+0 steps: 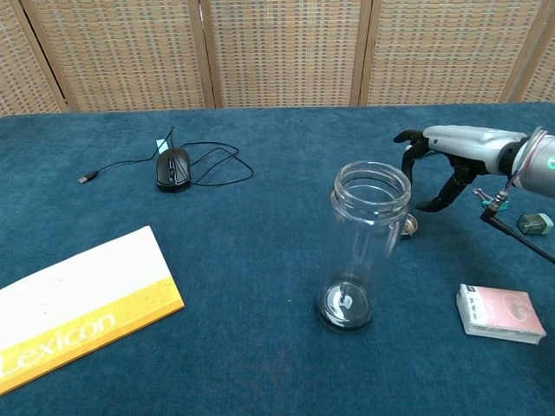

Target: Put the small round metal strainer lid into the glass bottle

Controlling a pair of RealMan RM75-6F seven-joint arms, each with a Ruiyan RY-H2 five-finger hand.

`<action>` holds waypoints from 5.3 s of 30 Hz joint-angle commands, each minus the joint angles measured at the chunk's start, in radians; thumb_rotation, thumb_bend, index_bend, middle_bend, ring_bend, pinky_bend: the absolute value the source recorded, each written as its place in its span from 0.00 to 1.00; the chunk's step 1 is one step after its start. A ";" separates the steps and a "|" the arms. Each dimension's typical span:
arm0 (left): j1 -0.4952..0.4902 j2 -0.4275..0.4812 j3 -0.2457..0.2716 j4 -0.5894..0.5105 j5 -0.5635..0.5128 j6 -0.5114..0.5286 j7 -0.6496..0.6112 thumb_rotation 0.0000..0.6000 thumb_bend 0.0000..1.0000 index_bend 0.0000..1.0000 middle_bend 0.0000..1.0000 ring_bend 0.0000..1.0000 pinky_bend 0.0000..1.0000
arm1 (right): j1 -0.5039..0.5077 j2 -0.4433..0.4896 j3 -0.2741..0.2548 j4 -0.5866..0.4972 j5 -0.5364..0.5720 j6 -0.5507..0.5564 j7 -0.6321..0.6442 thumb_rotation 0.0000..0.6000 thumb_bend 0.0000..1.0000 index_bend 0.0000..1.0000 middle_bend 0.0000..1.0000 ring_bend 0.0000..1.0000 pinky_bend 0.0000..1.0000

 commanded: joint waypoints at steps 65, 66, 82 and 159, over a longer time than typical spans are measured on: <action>-0.017 -0.018 0.004 -0.005 -0.027 -0.009 0.040 1.00 0.05 0.00 0.00 0.00 0.00 | 0.048 -0.018 -0.018 0.018 0.017 -0.017 0.031 1.00 0.59 0.65 0.00 0.00 0.00; -0.017 -0.018 0.005 -0.006 -0.027 -0.009 0.039 1.00 0.05 0.00 0.00 0.00 0.00 | 0.046 -0.007 -0.014 0.002 0.014 -0.009 0.033 1.00 0.59 0.65 0.00 0.00 0.00; -0.014 -0.009 0.009 -0.010 -0.019 -0.005 0.021 1.00 0.05 0.00 0.00 0.00 0.00 | -0.017 0.372 0.067 -0.434 -0.069 0.158 0.018 1.00 0.59 0.65 0.00 0.00 0.00; -0.023 -0.011 0.004 -0.010 -0.040 -0.014 0.034 1.00 0.05 0.00 0.00 0.00 0.00 | -0.004 0.473 -0.061 -0.799 -0.216 0.123 -0.031 1.00 0.38 0.37 0.00 0.00 0.00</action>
